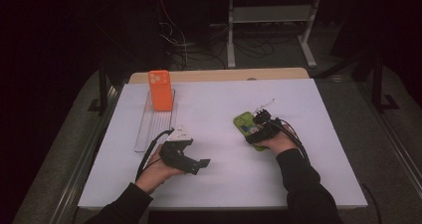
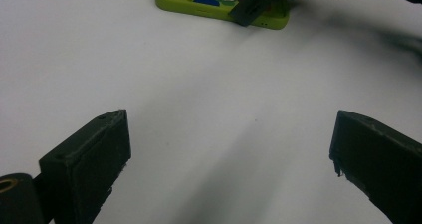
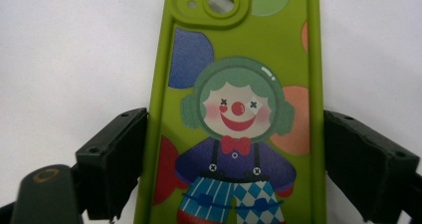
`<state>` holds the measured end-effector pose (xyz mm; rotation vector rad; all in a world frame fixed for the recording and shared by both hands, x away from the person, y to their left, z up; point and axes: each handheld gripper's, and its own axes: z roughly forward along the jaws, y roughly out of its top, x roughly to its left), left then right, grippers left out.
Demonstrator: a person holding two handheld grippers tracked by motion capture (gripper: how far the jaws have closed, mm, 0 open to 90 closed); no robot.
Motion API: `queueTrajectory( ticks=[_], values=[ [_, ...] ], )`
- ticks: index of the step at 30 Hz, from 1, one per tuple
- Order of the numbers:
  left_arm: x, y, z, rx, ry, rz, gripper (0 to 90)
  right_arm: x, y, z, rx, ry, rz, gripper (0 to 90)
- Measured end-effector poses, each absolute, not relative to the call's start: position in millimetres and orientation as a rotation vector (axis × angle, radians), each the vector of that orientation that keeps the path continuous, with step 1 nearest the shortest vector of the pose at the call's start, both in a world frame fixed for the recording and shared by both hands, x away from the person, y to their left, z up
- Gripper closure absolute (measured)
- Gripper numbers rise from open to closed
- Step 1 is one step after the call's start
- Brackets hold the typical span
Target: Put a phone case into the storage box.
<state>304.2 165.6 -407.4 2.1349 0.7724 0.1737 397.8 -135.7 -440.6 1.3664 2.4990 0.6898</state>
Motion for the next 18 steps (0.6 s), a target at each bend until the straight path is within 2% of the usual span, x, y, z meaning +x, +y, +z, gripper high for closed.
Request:
queueTrajectory(
  ticks=[18],
  values=[
    [309.4, 166.8, -398.0, 2.127, 0.742, 0.151, 2.4, 395.7, -141.9, -432.9, 1.293, 2.552, 0.725, 15.2]
  ],
)
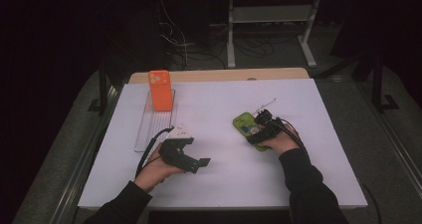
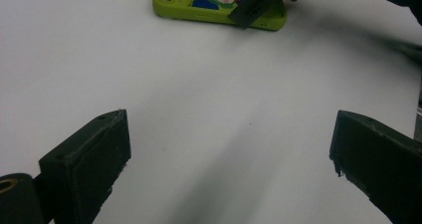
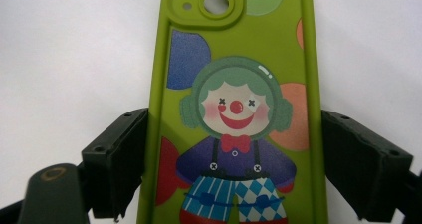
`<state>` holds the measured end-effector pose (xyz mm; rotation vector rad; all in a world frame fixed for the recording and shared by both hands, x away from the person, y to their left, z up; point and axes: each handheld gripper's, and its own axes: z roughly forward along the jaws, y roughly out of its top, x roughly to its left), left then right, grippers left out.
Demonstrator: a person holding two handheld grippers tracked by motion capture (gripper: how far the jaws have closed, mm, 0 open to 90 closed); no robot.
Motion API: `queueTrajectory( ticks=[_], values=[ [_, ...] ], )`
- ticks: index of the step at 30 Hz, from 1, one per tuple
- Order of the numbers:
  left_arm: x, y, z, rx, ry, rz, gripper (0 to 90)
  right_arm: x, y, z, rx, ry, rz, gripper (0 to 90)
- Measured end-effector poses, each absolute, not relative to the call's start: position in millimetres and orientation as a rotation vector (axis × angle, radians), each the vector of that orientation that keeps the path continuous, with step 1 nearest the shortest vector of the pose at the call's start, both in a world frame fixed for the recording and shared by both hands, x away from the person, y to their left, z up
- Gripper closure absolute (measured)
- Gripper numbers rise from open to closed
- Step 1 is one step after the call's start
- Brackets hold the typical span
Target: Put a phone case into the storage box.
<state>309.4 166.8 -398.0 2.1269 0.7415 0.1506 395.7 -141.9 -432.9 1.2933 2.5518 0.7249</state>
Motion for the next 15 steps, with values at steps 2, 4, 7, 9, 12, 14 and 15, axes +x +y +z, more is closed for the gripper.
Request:
queueTrajectory(
  ticks=[2, 4, 7, 9, 12, 14, 15],
  values=[
    [312, 167, -392, 2.128, 0.723, 0.141, 2.3, 395, -145, -429, 1.256, 2.59, 0.759, 15.1],
    [316, 166, -387, 2.129, 0.696, 0.138, 2.3, 394, -147, -423, 1.211, 2.613, 0.766, 15.1],
    [324, 165, -377, 2.136, 0.642, 0.138, 2.4, 393, -149, -414, 1.129, 2.659, 0.776, 15.1],
    [329, 164, -372, 2.153, 0.608, 0.141, 2.4, 392, -151, -408, 1.062, 2.69, 0.782, 15.1],
    [337, 161, -364, 2.177, 0.554, 0.148, 2.3, 390, -152, -398, 0.98, 2.722, 0.809, 15.1],
    [341, 158, -359, 2.196, 0.523, 0.155, 2.3, 389, -152, -396, 0.961, 2.732, 0.826, 15.1],
    [344, 157, -357, 2.212, 0.503, 0.154, 2.3, 388, -152, -394, 0.933, 2.745, 0.831, 15.1]
  ],
)
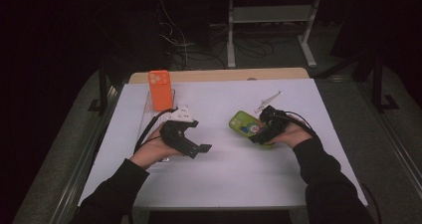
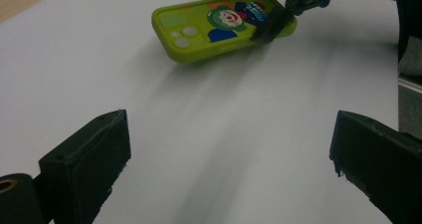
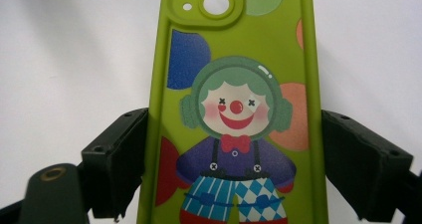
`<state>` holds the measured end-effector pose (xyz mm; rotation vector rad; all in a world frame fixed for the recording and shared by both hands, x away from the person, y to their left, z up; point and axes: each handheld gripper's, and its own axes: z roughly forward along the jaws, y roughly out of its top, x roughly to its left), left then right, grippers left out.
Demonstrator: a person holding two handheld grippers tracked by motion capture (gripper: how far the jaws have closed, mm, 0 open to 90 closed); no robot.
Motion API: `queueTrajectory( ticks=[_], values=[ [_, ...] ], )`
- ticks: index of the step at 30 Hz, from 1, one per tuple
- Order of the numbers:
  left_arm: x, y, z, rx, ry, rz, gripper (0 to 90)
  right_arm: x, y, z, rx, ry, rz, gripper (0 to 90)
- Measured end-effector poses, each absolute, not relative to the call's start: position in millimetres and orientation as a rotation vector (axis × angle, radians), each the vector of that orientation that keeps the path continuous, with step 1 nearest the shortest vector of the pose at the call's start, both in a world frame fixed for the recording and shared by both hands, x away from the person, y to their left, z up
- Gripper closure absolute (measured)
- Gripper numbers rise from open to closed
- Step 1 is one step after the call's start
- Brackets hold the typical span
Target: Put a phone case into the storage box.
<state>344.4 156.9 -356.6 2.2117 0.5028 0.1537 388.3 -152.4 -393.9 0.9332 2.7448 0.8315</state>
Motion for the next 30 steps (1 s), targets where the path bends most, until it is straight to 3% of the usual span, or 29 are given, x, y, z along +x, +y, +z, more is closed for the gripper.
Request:
queueTrajectory(
  ticks=[30],
  values=[
    [349, 137, -365, 2.313, 0.217, 0.004, 2.4, 356, -102, -379, 0.235, 2.983, 0.946, 15.1]
  ],
)
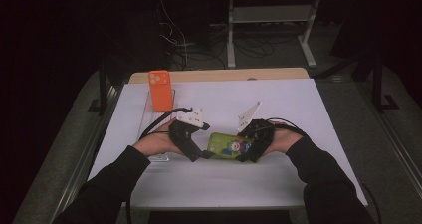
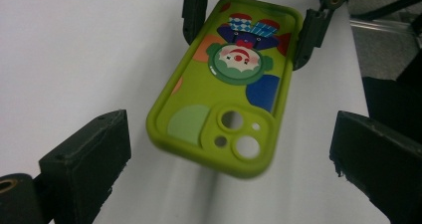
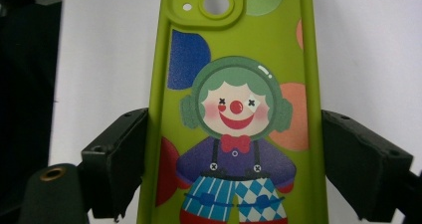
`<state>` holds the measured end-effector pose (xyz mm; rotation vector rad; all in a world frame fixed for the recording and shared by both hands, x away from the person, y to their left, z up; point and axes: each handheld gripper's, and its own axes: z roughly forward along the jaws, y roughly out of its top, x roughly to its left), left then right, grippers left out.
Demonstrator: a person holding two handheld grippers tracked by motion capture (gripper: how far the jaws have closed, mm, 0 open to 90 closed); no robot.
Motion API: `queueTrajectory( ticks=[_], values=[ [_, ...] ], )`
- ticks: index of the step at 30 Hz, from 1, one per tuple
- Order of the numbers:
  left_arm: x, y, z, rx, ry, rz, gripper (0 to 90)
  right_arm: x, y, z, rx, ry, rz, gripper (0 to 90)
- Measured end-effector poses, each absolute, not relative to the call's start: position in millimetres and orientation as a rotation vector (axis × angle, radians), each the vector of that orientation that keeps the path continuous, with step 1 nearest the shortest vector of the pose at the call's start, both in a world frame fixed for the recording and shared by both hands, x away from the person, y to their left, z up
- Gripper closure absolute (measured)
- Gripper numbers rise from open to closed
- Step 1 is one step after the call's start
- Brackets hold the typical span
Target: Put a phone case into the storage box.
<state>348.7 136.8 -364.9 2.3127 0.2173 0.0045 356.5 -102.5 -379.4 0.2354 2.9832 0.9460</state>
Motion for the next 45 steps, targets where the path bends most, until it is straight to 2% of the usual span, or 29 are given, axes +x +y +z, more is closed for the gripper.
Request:
queueTrajectory(
  ticks=[11, 13, 38, 42, 45],
  values=[
    [344, 126, -371, 2.373, 0.118, -0.033, 2.4, 349, -85, -370, 0.094, 3.001, 0.977, 15.1],
    [344, 125, -372, 2.375, 0.11, -0.03, 8.0, 349, -83, -368, 0.084, 2.998, 0.972, 15.0],
    [338, 117, -378, 2.414, 0.082, -0.076, 14.9, 347, -78, -367, 0.019, 3.027, 0.983, 14.3],
    [334, 117, -377, 2.403, 0.112, -0.058, 15.0, 345, -81, -367, 0.047, 3.019, 1.03, 4.2],
    [333, 118, -377, 2.414, 0.114, -0.03, 15.0, 346, -89, -365, 0.109, 2.998, 1.07, 1.9]
  ],
)
